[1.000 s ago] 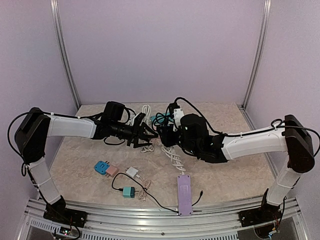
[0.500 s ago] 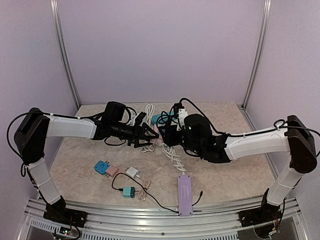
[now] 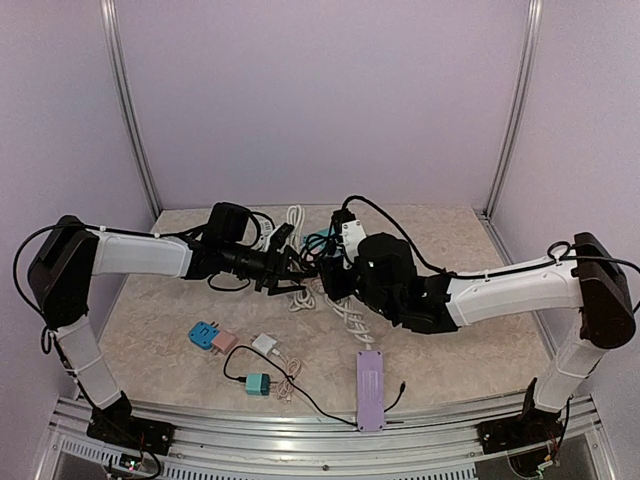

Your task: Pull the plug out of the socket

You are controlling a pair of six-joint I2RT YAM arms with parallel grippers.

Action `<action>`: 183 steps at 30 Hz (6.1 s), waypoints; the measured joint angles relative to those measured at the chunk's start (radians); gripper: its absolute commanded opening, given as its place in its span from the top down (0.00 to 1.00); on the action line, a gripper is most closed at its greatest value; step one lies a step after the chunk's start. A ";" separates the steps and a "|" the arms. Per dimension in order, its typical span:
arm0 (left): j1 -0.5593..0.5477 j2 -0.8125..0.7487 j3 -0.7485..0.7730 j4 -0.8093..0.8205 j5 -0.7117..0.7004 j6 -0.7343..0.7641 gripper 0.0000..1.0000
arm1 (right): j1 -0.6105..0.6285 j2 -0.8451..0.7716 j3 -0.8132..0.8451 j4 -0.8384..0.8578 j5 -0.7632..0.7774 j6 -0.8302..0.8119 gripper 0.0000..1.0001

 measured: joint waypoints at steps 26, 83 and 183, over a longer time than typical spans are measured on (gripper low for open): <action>0.038 -0.008 -0.008 -0.043 -0.077 0.007 0.69 | 0.056 -0.028 0.055 0.116 0.061 -0.047 1.00; 0.184 -0.212 -0.024 -0.137 -0.071 0.103 0.69 | -0.785 -0.056 -0.166 -0.635 -0.657 0.069 0.17; 0.180 -0.206 -0.062 -0.121 -0.134 0.081 0.70 | -0.017 0.299 0.677 -0.686 -0.370 -0.154 0.66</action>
